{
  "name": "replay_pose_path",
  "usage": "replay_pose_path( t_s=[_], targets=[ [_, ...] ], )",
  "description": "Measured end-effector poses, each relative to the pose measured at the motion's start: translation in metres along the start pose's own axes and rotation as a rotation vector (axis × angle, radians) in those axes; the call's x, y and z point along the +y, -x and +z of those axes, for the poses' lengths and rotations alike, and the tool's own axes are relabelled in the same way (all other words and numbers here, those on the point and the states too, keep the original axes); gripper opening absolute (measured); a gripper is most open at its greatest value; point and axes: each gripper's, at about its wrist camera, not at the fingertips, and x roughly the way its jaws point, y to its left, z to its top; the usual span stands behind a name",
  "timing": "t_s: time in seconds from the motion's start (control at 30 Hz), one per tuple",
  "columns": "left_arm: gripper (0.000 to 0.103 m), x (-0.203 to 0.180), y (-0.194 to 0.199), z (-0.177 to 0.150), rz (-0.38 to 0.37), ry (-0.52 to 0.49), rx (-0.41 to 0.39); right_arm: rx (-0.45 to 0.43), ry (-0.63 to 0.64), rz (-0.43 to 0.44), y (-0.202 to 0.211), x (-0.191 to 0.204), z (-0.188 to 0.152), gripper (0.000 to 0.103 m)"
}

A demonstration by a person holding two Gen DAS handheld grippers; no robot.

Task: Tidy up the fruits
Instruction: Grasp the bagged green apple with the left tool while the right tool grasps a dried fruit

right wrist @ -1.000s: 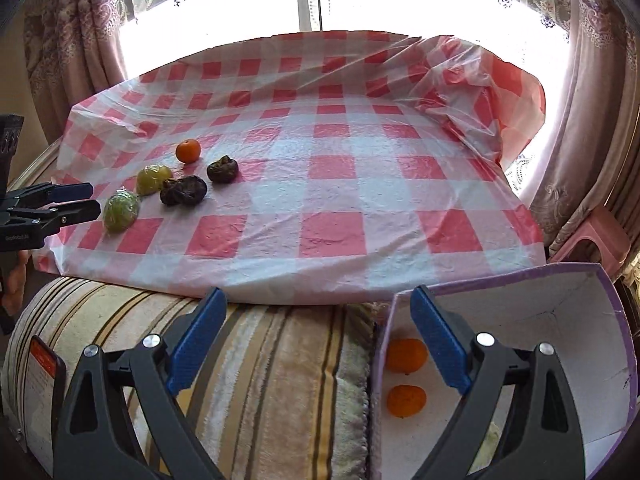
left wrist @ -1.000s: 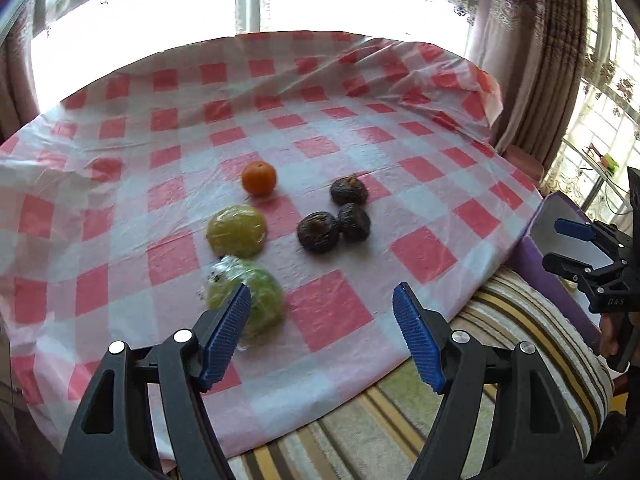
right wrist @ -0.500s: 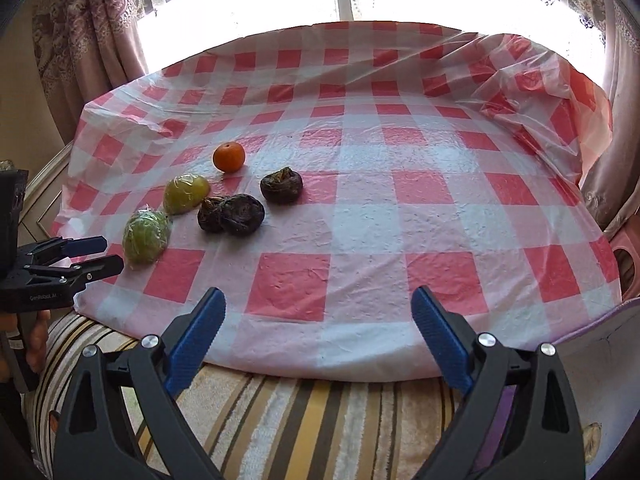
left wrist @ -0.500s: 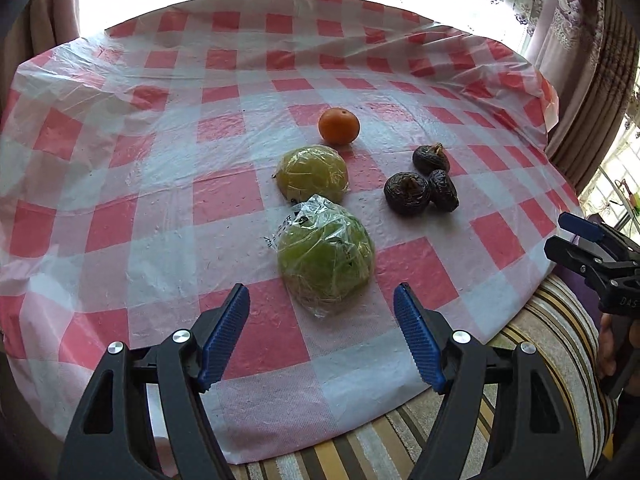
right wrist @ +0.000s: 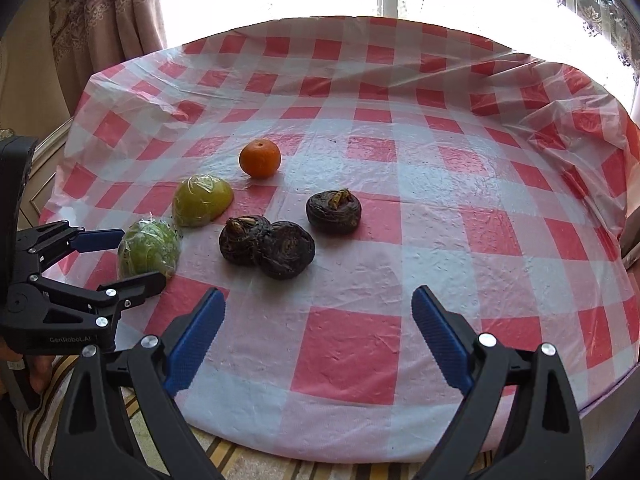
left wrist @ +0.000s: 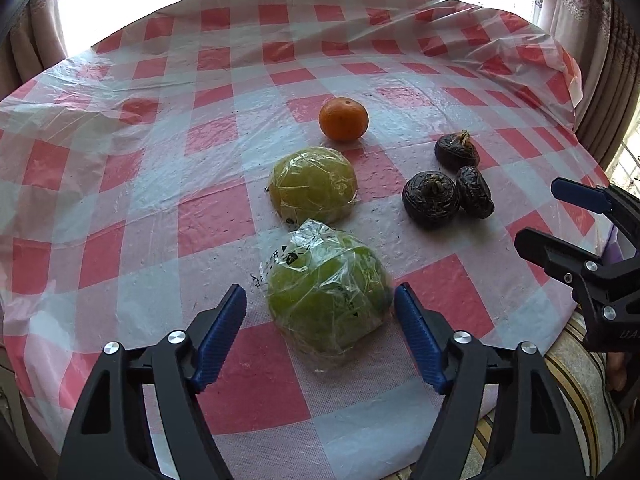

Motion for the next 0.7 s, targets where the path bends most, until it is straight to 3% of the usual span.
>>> replay_pose_path(
  t_s=[0.4,0.7],
  targets=[
    [0.062,-0.003,0.002,-0.009,0.007,0.004,-0.052,0.018,-0.020,0.006,-0.031,0.003,0.016,0.094],
    [0.061,0.000,0.003,-0.010,0.035,0.029,-0.061,0.031,-0.036,0.048,-0.042,0.001,0.021,0.074]
  ],
)
